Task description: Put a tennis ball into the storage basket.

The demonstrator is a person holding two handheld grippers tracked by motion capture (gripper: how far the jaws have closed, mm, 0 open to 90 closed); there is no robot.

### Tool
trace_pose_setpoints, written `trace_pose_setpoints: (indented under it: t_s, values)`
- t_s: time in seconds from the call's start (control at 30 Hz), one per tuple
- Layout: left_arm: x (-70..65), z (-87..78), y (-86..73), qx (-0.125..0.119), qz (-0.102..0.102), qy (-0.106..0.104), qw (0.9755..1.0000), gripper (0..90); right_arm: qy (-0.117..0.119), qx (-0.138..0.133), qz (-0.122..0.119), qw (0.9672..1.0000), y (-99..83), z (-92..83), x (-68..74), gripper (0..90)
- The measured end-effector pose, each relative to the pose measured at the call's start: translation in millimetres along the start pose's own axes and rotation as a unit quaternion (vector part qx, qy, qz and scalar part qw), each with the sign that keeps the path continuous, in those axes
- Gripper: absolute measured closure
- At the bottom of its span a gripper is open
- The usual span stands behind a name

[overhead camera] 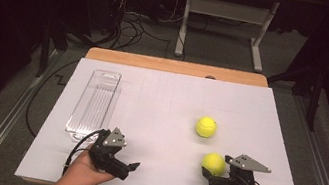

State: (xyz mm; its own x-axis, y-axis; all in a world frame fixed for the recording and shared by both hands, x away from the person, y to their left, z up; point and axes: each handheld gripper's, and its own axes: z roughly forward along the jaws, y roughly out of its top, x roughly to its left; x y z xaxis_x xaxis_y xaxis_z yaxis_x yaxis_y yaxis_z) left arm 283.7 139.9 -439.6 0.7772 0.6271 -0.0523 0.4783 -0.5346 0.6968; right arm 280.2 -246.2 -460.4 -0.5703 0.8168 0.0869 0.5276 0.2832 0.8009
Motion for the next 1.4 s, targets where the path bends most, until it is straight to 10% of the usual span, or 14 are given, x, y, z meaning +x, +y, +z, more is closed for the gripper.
trace_pose_setpoints:
  t_s: [1.07, 1.4]
  values:
    - [0.2, -1.5, 0.0, -0.004, 0.000, 0.000, 1.0000, 0.2, 0.015, 0.032, 0.005, 0.9993, 0.6, 5.5, -2.0, 27.6]
    - [0.2, -0.8, 0.0, -0.001, -0.001, 0.002, 1.0000, 0.2, 0.019, 0.005, 0.007, 0.9998, 6.0, -1.6, -1.2, 27.8]
